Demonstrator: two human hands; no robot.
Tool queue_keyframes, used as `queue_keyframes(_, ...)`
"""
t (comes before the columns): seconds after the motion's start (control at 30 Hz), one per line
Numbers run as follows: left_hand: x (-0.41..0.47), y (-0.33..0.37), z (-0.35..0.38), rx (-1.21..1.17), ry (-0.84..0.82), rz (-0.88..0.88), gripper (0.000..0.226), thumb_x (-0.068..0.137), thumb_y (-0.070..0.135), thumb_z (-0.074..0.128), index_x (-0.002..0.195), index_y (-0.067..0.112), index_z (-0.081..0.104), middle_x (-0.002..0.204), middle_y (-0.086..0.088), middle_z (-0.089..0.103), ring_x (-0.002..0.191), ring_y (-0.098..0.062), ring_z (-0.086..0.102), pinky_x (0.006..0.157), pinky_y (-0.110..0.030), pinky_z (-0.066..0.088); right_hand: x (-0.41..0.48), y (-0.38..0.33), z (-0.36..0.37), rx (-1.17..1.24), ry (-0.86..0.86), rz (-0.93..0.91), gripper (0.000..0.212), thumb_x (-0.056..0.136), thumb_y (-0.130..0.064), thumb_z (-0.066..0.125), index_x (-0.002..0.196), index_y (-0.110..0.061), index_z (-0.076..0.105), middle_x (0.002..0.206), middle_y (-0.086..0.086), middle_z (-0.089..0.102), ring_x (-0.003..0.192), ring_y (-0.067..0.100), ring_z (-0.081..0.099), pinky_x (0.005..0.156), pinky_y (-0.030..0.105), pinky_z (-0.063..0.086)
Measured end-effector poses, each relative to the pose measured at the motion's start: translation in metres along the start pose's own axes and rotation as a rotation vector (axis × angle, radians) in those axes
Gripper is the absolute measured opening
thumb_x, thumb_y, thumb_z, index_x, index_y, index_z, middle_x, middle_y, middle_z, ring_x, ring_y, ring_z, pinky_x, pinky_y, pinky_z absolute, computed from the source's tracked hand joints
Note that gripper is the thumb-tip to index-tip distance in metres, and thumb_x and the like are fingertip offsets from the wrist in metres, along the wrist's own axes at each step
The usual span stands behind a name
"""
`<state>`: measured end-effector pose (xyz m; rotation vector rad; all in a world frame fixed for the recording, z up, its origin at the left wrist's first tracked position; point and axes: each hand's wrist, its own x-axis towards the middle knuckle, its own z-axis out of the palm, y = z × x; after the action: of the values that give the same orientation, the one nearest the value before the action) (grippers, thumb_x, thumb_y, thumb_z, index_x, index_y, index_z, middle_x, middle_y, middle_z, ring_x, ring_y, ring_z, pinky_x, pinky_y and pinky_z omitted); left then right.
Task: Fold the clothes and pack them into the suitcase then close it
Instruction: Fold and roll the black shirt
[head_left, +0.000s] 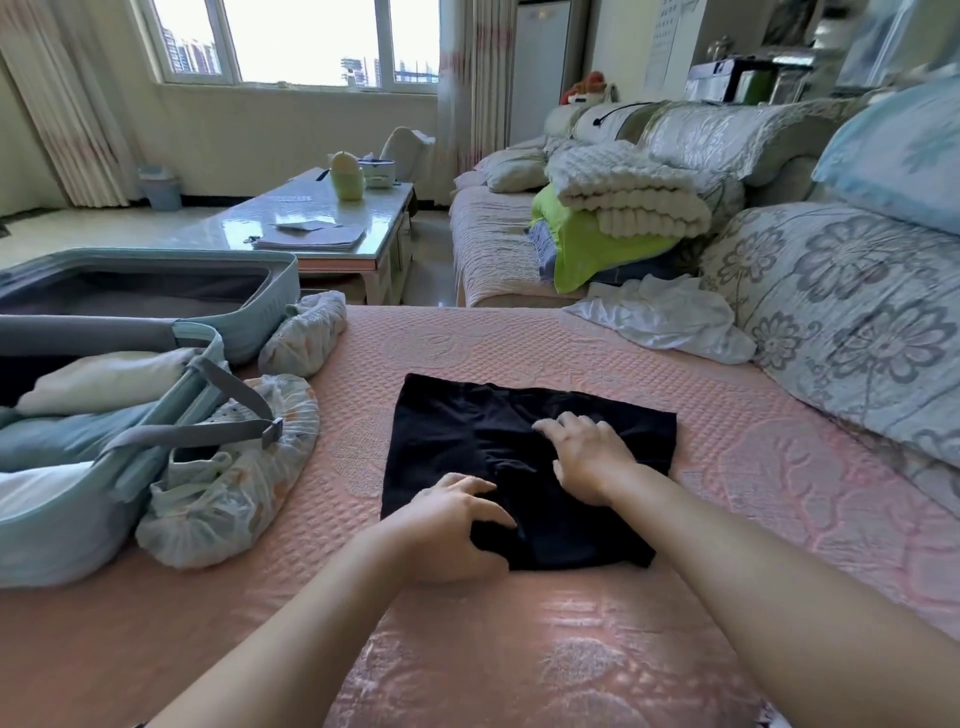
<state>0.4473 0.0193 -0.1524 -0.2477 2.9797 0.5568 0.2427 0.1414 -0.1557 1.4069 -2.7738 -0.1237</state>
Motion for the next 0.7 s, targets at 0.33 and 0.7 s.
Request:
queue_keyframes(0.33,0.066,0.109,0.016,0.111,0.141,0.219,0.052,0.078,0.052,0.069,0.125,0.037,0.05,0.117,0.008,0.049,0.106,-0.017,0.052,0.077,-0.032,0.047,-0.035,0.103,-0.016,0.173,-0.157,0.116,0.064,0.078,-0.023,0.063,0.138,-0.041,0.051,0.144,-0.006,0.046,0.133,0.019,0.04,0.108,0.032,0.036)
queue_keyframes(0.7,0.099,0.122,0.039,0.188,0.252,0.099,0.022,0.099,0.022,0.046,0.116,0.019,0.059,0.108,-0.006,0.053,0.098,-0.029,0.058,0.074,-0.035,0.047,-0.012,0.111,-0.001,0.326,-0.028,0.122,0.048,0.084,0.001,0.048,0.108,-0.031,0.075,0.121,-0.004,0.069,0.114,0.02,0.062,0.098,0.031,0.049)
